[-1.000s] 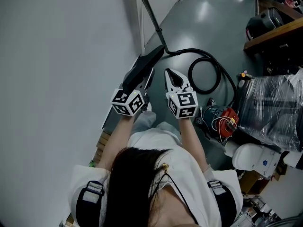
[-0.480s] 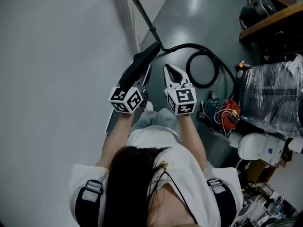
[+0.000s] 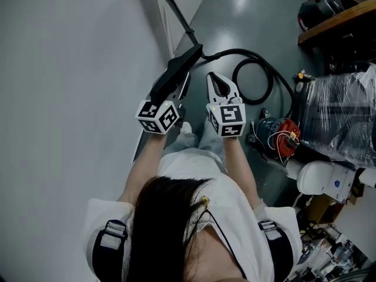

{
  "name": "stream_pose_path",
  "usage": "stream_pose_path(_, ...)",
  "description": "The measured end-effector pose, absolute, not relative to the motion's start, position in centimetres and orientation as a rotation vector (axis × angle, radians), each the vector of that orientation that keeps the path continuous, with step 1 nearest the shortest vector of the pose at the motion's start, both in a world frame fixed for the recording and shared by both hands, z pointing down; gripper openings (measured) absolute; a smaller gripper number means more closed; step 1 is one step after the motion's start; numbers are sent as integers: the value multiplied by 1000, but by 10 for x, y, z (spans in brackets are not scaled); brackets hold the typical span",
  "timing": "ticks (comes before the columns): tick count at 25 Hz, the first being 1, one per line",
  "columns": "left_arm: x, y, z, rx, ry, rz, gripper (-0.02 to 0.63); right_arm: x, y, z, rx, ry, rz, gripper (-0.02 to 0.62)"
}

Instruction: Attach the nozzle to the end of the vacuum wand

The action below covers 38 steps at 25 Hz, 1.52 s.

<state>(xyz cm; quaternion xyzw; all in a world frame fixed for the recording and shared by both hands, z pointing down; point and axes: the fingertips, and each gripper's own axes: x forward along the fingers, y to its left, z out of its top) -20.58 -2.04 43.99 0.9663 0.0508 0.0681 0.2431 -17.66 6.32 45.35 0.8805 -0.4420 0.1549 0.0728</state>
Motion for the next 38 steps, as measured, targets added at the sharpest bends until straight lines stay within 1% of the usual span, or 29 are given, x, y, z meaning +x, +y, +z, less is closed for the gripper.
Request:
stream_pose_path(12,-183,-26,428,2672,37,142,163,-143,54,445,2595,-1428,416,15)
stream_pose_path(17,-167,-29,437,2651,-60,160,163,-131,49,451,2533,-1498,438,15)
stream_pose_path(38,-100,-35,433,2608,-202,122,163,-58,30,460,2398,-1693,517,15)
